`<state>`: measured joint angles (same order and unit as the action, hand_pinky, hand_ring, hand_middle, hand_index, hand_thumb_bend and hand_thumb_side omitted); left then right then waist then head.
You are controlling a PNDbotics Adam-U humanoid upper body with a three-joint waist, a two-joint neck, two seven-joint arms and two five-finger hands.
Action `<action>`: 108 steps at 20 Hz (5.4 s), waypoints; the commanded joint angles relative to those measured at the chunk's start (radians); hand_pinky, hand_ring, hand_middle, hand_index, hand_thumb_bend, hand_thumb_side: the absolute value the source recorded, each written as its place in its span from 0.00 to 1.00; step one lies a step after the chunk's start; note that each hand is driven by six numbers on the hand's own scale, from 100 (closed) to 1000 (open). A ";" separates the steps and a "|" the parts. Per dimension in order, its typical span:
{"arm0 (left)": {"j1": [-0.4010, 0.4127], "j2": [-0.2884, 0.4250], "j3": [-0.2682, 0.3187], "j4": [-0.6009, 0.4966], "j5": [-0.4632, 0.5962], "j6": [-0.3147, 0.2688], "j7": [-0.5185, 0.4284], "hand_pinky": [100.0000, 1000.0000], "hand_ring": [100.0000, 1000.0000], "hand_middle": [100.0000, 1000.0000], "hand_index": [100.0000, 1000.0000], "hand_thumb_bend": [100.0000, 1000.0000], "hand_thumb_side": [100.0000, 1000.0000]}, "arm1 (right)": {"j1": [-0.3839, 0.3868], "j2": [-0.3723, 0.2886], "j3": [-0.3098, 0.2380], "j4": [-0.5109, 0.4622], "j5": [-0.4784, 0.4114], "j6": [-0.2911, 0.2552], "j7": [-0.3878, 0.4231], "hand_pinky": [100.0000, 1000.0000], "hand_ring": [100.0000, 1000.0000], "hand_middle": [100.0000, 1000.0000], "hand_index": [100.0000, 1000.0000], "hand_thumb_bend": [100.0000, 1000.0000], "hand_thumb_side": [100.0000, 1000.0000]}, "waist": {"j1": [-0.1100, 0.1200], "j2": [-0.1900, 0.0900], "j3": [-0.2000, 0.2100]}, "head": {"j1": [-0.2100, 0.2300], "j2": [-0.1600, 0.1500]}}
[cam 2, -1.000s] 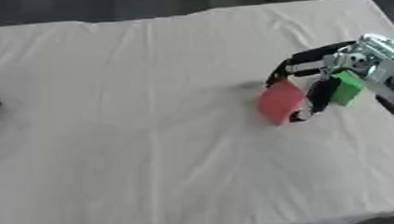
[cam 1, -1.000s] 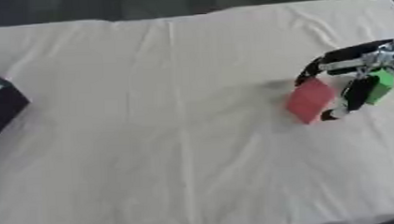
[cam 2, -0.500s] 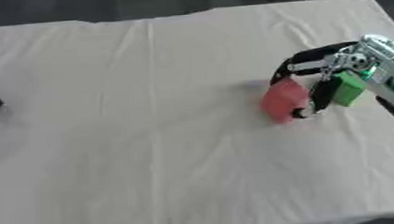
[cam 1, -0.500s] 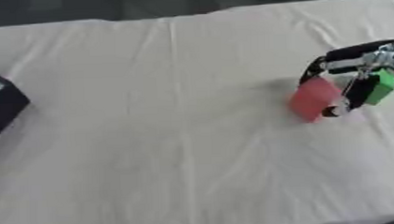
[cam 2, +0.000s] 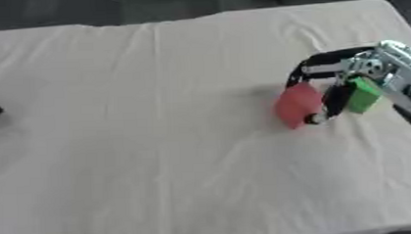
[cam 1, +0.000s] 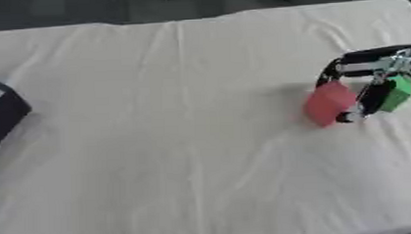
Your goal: Pick up the objects with one hand, pass them to the other hand, and then place them into the box on the other side of the table.
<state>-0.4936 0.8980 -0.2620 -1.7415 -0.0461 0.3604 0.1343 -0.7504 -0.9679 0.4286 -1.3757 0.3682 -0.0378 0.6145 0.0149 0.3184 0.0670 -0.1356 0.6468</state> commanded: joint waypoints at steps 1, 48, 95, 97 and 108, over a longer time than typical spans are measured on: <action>-0.010 0.026 0.013 -0.014 0.003 0.000 0.006 0.84 0.91 0.67 0.69 0.00 0.48 | -0.008 -0.052 -0.064 -0.066 -0.033 0.065 -0.060 0.86 0.66 0.49 0.57 0.33 0.00 | 0.003 -0.027 -0.004 | 0.005 -0.009; -0.395 -0.050 -0.215 -0.258 0.096 -0.043 -0.304 0.81 0.90 0.74 0.76 0.00 0.37 | -0.143 0.601 -0.052 -0.077 0.094 0.355 -0.499 0.44 0.53 0.45 0.54 0.00 0.00 | 0.023 -0.078 0.026 | 0.014 0.011; -0.383 -0.127 -0.332 0.029 -0.017 -0.322 -0.099 0.91 0.99 0.75 0.85 0.32 0.34 | -0.165 0.661 0.007 -0.114 -0.350 0.125 -0.593 0.33 0.45 0.39 0.46 0.00 0.00 | 0.027 -0.050 0.026 | 0.027 -0.031; -0.373 -0.126 -0.327 0.032 -0.005 -0.329 -0.069 0.92 0.99 0.75 0.85 0.30 0.36 | -0.162 0.661 0.005 -0.110 -0.361 0.124 -0.595 0.31 0.42 0.35 0.42 0.00 0.00 | 0.027 -0.049 0.025 | 0.025 -0.031; -0.358 -0.152 -0.295 0.140 0.173 -0.444 -0.093 0.94 1.00 0.74 0.81 0.18 0.49 | -0.163 0.668 0.004 -0.102 -0.403 0.125 -0.617 0.30 0.40 0.30 0.37 0.00 0.00 | 0.024 -0.044 0.023 | 0.020 -0.028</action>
<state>-0.8370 0.7365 -0.5782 -1.6084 0.1081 -0.0657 0.0481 -0.8961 -0.3017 0.4386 -1.4666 -0.0238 0.0901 0.0015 0.0388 0.2903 0.0895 -0.1136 0.6293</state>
